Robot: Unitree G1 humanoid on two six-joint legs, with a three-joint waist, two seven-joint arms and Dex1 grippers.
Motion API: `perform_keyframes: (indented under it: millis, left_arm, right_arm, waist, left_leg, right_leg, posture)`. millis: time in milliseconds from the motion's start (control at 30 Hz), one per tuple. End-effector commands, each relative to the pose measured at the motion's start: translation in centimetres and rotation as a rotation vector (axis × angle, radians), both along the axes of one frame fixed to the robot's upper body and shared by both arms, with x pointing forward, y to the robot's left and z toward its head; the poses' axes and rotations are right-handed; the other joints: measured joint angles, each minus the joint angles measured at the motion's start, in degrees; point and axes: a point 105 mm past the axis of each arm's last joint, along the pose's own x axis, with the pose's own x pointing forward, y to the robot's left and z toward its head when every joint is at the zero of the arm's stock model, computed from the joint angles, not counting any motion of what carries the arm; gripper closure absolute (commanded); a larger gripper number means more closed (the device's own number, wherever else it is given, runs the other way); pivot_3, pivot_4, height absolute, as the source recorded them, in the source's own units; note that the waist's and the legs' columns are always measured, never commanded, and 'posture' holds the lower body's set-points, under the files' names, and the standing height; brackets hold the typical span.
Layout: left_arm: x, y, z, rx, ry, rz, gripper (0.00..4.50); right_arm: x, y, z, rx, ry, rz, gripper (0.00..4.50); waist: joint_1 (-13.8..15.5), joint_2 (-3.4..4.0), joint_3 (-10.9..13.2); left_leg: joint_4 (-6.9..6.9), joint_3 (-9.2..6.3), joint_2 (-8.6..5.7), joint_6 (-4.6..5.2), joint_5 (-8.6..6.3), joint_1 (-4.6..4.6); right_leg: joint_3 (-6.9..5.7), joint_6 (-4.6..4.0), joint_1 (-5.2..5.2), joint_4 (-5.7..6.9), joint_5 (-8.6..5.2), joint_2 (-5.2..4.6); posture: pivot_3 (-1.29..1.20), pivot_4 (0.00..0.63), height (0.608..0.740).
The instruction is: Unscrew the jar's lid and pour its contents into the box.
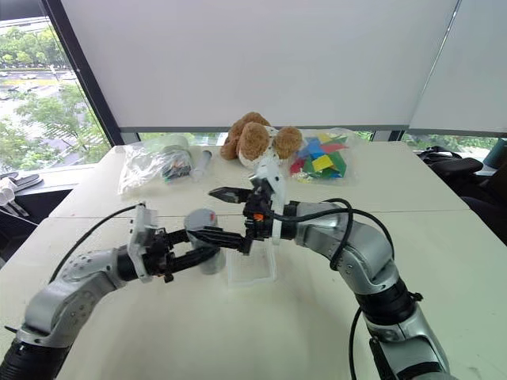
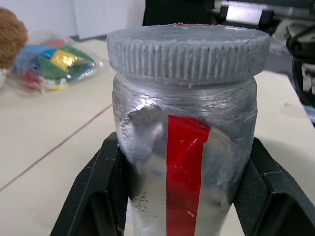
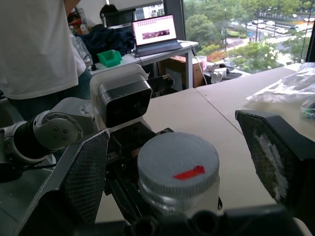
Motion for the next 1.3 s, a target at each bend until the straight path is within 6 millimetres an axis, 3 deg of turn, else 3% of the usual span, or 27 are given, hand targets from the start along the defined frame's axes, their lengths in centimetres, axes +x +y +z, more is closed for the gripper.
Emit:
perform_keyframes:
  millis: [33, 433, 533, 633, 867, 1100, 1300]
  left_arm:
    - [-0.5, -1.0, 1.0, 0.003, -0.079, -0.037, 2.4]
    - [-0.6, -1.9, 1.1, -0.015, -0.107, -0.047, 2.4]
    - [-0.6, -1.9, 1.1, -0.015, -0.109, -0.048, 2.4]
    - [-0.5, -2.0, 1.4, -0.022, -0.119, -0.05, 2.4]
    - [-0.6, -2.2, 2.0, -0.036, -0.147, -0.087, 2.4]
    - [-3.6, -4.0, 2.2, -0.017, -0.192, -0.374, 2.4]
    - [-4.1, -4.5, 2.7, -0.012, -0.221, -0.435, 2.4]
  right_arm:
    - [-0.2, 0.7, 0.9, 0.0, -0.033, 0.023, 0.0]
    - [-0.3, 0.9, -0.3, -0.046, -0.012, 0.062, 0.0]
    - [-0.4, 0.9, -0.4, -0.042, -0.001, 0.072, 0.76]
    - [-0.6, 0.8, -0.6, -0.05, 0.017, 0.093, 2.2]
    - [-0.9, 0.1, -0.3, -0.046, 0.014, 0.178, 2.2]
    - [-3.2, -1.5, 0.2, -0.169, -0.132, 0.536, 2.2]
    - [-3.3, -1.7, 0.7, -0.202, -0.182, 0.597, 2.2]
  waist:
    - [-0.05, 0.0, 0.0]
    - [-0.29, 0.0, 0.0]
    - [-0.3, 0.0, 0.0]
    - [-0.28, 0.0, 0.0]
    - [-0.27, 0.0, 0.0]
    - [-0.64, 0.0, 0.0]
    - [-1.41, 0.0, 0.0]
  left_leg:
    - [0.01, 0.0, 0.0, 0.0, 0.0, 0.0]
    - [0.02, 0.0, 0.02, -0.01, 0.01, 0.01]
    - [0.03, 0.0, 0.02, -0.01, 0.01, 0.01]
    - [0.03, 0.0, 0.01, -0.01, 0.01, 0.01]
    - [0.04, 0.0, 0.02, -0.01, 0.01, 0.01]
    - [0.06, 0.07, 0.02, 0.0, 0.01, 0.02]
    - [0.06, 0.02, 0.06, -0.01, 0.01, 0.05]
  right_leg:
    - [0.0, 0.0, 0.0, 0.02, 0.0, 0.01]
    - [0.0, 0.0, -0.01, 0.04, 0.0, 0.03]
    - [0.0, 0.0, -0.01, 0.04, 0.0, 0.03]
    - [0.0, 0.0, 0.0, 0.04, 0.0, 0.03]
    - [0.0, 0.0, 0.0, 0.04, 0.0, 0.03]
    - [-0.01, 0.01, 0.06, -0.01, 0.01, 0.04]
    - [-0.01, 0.01, 0.06, 0.04, 0.01, 0.08]
  posture:
    - [0.0, 0.15, 0.74]
    - [0.0, 0.15, 0.74]
    - [0.0, 0.15, 0.74]
    - [0.0, 0.15, 0.74]
    - [0.0, 0.15, 0.74]
    - [0.0, 0.15, 0.74]
    - [0.0, 0.15, 0.74]
